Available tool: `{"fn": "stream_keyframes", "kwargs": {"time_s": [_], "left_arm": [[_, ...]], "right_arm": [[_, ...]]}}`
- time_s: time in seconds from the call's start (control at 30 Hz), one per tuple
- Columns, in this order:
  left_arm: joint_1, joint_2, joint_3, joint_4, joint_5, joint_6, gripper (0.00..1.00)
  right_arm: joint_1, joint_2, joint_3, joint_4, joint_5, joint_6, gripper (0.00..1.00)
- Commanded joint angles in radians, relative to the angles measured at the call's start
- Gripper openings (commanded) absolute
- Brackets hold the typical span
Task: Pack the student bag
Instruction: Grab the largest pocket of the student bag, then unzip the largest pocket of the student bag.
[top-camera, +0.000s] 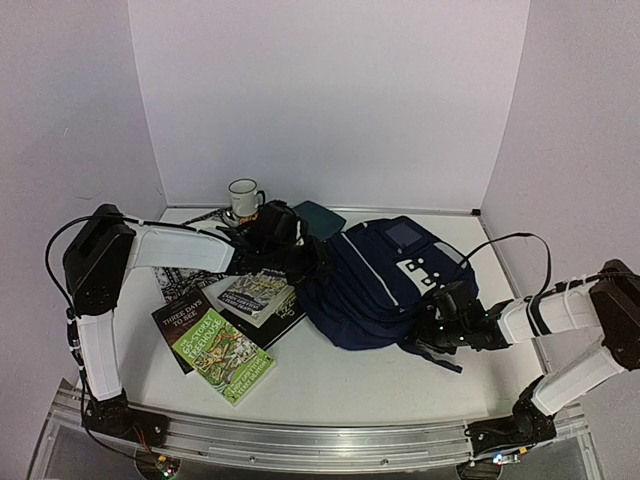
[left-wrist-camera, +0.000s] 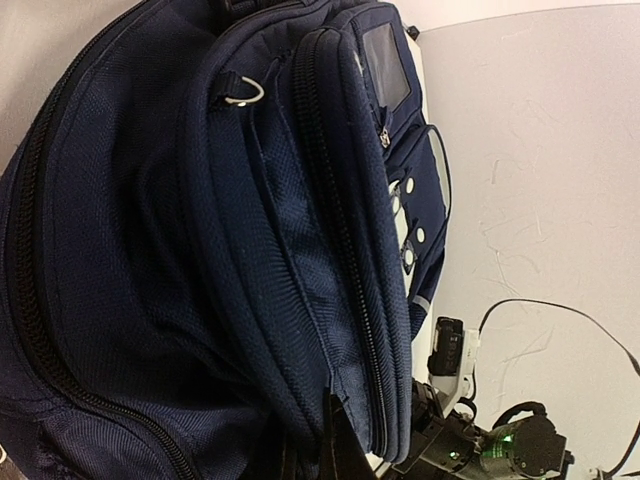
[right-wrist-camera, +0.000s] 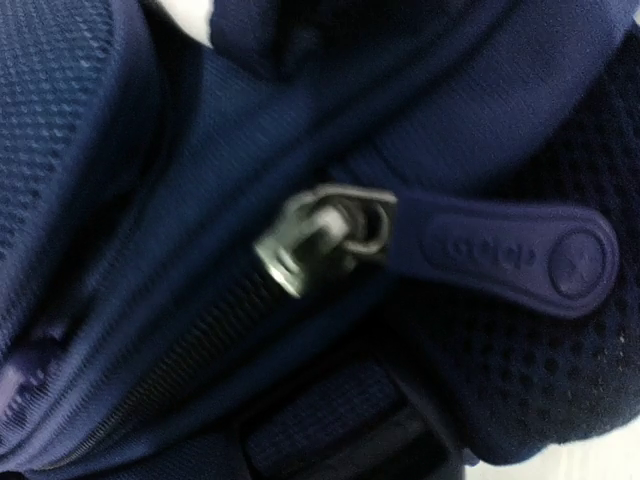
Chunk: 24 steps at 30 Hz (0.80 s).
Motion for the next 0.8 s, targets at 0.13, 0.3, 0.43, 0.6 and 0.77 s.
{"fn": "stream_keyframes", "kwargs": {"time_s": [0.13, 0.3, 0.43, 0.6, 0.77], "left_arm": [[-0.009, -0.035, 0.010, 0.162, 0.008, -0.033, 0.00], [-0.013, -0.021, -0.006, 0.203, -0.012, -0.071, 0.00], [-0.024, -0.002, -0.016, 0.241, -0.042, -0.108, 0.00], [-0.041, 0.017, -0.028, 0.286, -0.081, -0.149, 0.00], [-0.084, 0.056, -0.010, 0.310, -0.089, -0.164, 0.00]], "right_arm": [[0.003, 0.028, 0.020, -0.026, -0.037, -0.024, 0.06], [0.066, -0.084, 0.096, -0.193, -0.041, -0.066, 0.00], [0.146, -0.109, 0.201, -0.312, -0.020, -0.087, 0.00], [0.228, -0.054, 0.303, -0.371, -0.046, -0.087, 0.00], [0.282, 0.056, 0.424, -0.365, -0.059, -0.108, 0.00]]}}
